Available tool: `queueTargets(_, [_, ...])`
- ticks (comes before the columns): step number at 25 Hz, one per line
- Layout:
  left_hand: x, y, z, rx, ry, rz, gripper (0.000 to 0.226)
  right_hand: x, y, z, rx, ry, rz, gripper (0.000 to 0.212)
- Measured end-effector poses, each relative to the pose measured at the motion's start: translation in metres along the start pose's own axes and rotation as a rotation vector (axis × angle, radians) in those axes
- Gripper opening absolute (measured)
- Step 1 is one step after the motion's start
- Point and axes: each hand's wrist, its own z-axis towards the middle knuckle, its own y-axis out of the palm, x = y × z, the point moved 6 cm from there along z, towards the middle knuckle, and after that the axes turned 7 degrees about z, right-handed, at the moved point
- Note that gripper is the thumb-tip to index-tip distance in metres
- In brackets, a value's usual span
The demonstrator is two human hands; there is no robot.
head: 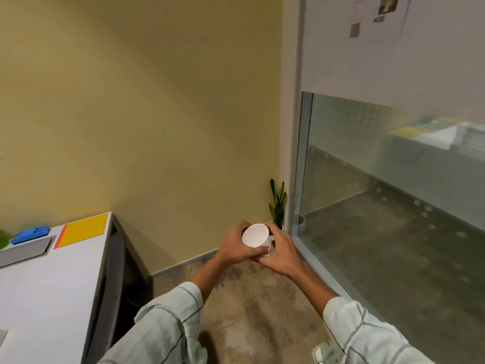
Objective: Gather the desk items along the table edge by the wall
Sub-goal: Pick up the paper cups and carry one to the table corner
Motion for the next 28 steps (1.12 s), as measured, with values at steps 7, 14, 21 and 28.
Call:
queueTargets(7, [-0.068, -0.071, 0.121, 0.052, 0.053, 0.110, 0.072, 0.016, 0.068, 0.168, -0.069, -0.068, -0.092, 0.091])
queueTargets(14, [-0.182, -0.180, 0.166, 0.036, 0.069, 0.543, 0.103, 0.003, 0.182, 0.292, -0.169, -0.123, -0.021, 0.091])
queueTargets(21, [-0.328, -0.260, 0.151, 0.222, -0.319, 0.650, 0.090, -0.017, 0.348, 0.394, -0.480, -0.263, 0.040, 0.088])
queueTargets(28, [-0.431, -0.323, 0.108, 0.337, -0.825, 0.674, 0.087, -0.060, 0.523, 0.450, -0.971, -0.403, 0.036, 0.091])
